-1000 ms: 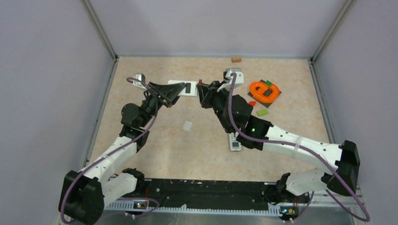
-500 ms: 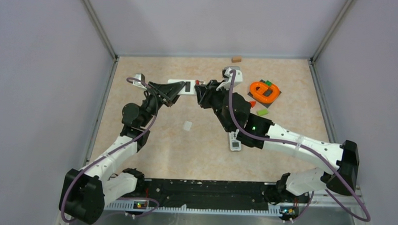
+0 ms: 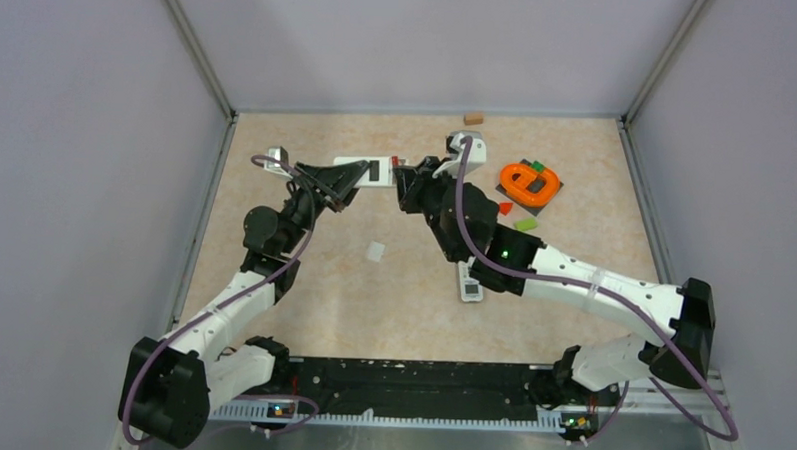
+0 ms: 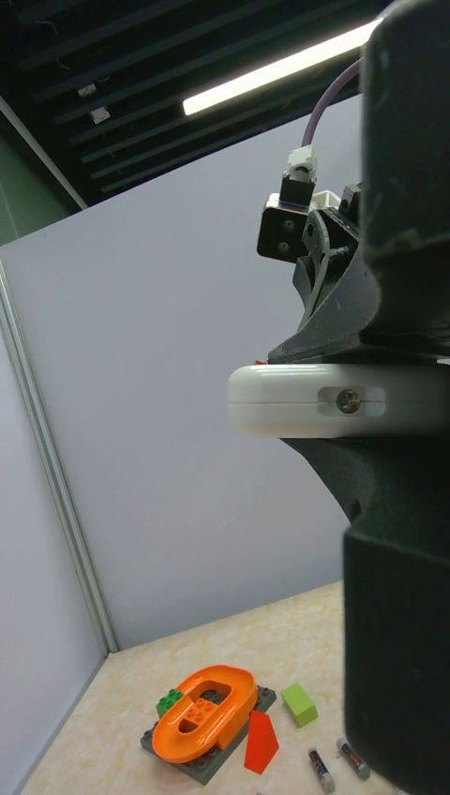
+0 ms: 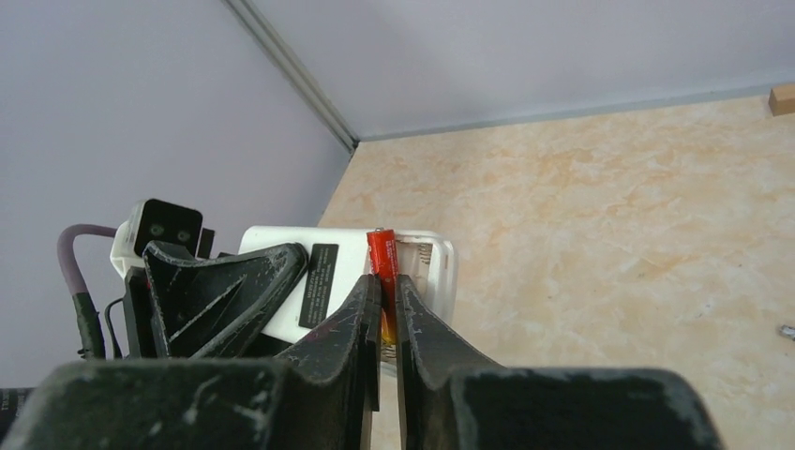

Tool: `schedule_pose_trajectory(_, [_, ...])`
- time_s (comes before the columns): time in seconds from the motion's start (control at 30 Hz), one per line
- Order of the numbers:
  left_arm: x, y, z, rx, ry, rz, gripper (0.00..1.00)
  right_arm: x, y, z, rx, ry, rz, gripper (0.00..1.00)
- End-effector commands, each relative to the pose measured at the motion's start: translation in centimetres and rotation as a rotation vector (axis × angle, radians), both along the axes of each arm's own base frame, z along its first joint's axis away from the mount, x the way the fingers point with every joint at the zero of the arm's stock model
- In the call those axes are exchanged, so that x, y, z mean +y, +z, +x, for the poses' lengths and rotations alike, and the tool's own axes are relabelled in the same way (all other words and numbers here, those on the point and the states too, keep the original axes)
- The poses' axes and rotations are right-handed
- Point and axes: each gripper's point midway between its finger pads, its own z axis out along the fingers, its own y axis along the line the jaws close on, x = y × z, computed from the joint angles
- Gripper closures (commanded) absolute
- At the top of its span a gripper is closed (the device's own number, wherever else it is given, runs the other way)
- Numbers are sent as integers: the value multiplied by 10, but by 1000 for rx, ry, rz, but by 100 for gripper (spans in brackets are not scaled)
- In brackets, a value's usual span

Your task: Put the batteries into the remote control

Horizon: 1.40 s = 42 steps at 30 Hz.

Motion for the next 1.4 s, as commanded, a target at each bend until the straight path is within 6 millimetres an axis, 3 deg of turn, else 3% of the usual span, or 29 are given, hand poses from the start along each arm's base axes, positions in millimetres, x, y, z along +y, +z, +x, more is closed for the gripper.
schedule_pose_trajectory(0.0, [5, 39, -16, -132, -9, -69, 100, 0, 11, 2, 3, -41, 37, 92])
schedule_pose_trajectory(0.17, [6, 38, -16, -128, -5, -71, 100, -4, 15, 3, 5, -58, 60, 91])
schedule_pose_trajectory(0.37, [8, 36, -12, -127, 13, -70, 100, -3, 23, -1, 9, -28, 82, 78])
schedule_pose_trajectory(0.6, [7, 34, -8, -128, 28, -61, 100, -5, 36, -6, 15, 24, 150, 70])
schedule_pose_trajectory(0.8, [8, 31, -3, -123, 40, -60, 100, -23, 51, -10, 30, 34, 223, 62])
schedule_pose_trajectory(0.93, [9, 32, -3, -137, 53, -61, 100, -40, 57, -10, 55, 27, 253, 48])
schedule_pose_trajectory(1.07, [9, 33, -2, -144, 51, -58, 100, -42, 52, -11, 109, 46, 284, 33])
schedule_pose_trajectory(1.23, [14, 34, -3, -167, 78, -70, 100, -43, 27, -5, 285, 80, 425, 30])
schedule_pose_trajectory(1.37, [13, 34, -5, -183, 79, -46, 100, -52, 20, -3, 371, 119, 592, 25])
